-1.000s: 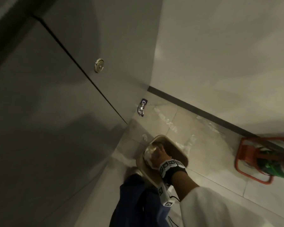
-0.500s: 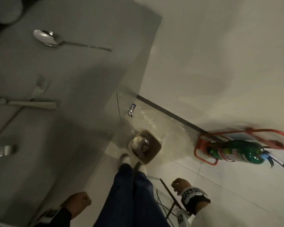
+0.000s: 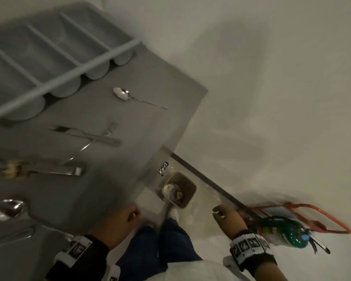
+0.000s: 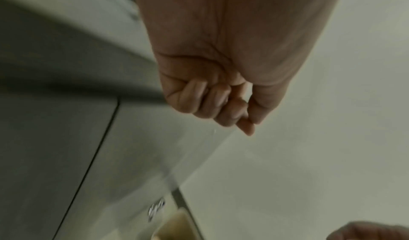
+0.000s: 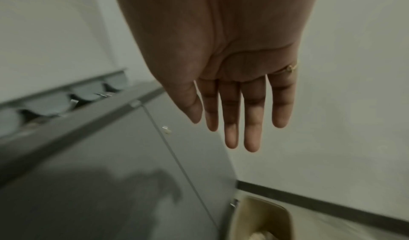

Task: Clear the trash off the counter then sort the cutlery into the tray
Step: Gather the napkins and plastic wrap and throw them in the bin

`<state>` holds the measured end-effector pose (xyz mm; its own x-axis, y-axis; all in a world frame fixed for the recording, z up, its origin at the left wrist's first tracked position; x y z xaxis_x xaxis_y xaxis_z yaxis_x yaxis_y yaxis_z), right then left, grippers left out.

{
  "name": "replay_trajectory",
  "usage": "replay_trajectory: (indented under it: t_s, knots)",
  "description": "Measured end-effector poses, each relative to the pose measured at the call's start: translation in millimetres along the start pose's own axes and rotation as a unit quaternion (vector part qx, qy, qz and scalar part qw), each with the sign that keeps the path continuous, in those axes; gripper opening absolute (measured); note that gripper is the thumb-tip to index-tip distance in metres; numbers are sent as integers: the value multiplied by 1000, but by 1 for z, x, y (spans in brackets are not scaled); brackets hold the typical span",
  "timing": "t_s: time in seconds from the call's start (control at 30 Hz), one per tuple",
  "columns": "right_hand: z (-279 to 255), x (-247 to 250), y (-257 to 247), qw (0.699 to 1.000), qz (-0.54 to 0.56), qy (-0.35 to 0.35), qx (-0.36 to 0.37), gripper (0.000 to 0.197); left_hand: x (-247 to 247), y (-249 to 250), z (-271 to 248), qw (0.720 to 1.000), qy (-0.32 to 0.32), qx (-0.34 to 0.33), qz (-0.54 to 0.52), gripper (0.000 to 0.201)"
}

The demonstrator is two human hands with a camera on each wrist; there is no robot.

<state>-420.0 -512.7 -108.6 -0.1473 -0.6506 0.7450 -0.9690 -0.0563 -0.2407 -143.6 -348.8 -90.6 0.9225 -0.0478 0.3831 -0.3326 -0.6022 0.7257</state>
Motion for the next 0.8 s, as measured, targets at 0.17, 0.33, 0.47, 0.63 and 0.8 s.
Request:
replay_trajectory:
  t_s: [0.17, 0.33, 0.47, 0.63, 0.8]
  knots:
    - [2, 34, -136, 981, -38, 20, 189, 22, 80, 3, -56, 975, 215, -3, -61, 14]
    - [-15, 43, -259, 935, -26, 33, 352, 13, 128, -43, -107, 917, 383, 55, -93, 15]
    - [-25, 23, -336, 884, -41, 5, 465, 10, 148, -84, -143, 861, 476, 136, -120, 20]
    - [-54, -19, -408, 830, -94, -57, 547, 17, 160, -117, -173, 808, 535, 198, -145, 20]
    - [-75, -71, -467, 778, -134, -90, 607, 38, 167, -131, -191, 780, 561, 230, -155, 12]
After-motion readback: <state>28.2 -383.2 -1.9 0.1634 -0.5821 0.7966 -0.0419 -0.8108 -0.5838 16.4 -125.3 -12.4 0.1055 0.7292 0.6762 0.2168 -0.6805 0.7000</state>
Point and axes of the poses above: each hand's wrist, its own z-axis towards the middle knuckle, its own x-axis out of the back of the hand, y = z × x, the point moved 4 cm from there along z, towards the middle knuckle, and after that the axes turned 2 degrees about y, right-handed, at the moved point
